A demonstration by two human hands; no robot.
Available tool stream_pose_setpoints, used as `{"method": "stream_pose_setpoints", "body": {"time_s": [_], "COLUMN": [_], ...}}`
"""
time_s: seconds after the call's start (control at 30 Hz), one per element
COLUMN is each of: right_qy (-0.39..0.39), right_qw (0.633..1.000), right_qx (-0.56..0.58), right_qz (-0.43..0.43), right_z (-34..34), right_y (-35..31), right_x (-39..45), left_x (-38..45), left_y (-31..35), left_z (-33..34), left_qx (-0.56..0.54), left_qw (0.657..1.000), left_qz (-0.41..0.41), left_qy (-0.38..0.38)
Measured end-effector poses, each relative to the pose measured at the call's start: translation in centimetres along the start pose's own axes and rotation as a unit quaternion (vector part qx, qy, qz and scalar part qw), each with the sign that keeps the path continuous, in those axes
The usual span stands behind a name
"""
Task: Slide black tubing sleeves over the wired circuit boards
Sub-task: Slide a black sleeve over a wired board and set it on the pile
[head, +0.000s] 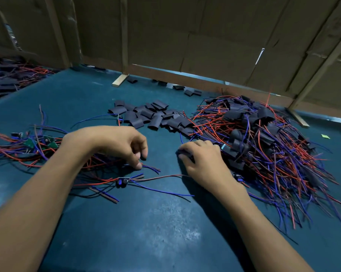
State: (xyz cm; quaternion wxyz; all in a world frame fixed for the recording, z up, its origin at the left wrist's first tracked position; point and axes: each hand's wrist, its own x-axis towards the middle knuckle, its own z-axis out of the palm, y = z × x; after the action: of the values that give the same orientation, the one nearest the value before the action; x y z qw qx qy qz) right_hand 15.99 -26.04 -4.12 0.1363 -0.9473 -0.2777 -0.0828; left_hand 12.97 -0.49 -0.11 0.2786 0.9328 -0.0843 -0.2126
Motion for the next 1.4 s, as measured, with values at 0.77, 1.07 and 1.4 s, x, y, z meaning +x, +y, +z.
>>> {"method": "stream_pose_setpoints", "body": {"time_s": [0.77, 1.07, 1.4], "right_qy": [0.087, 0.042, 0.108], "right_qw": [0.847, 0.714, 0.707], "right_qx": [0.523, 0.695, 0.672], "right_qz": [0.029, 0.066, 0.191], "right_z": [-3.8, -4.8, -4.4], "right_y": [0.2, -0.2, 0.6], "right_x": [-1.0, -1.0, -0.5], "left_x": [0.8, 0.7, -1.1], "left_y": [5.1, 6.4, 1.5], "left_z": [2.7, 3.6, -0.4], "left_qx": [-0.07, -0.152, 0.188], "left_qw": [0.884, 0.861, 0.98], "left_qz": [0.303, 0.314, -0.026], "left_qy": [0.348, 0.371, 0.064]}}
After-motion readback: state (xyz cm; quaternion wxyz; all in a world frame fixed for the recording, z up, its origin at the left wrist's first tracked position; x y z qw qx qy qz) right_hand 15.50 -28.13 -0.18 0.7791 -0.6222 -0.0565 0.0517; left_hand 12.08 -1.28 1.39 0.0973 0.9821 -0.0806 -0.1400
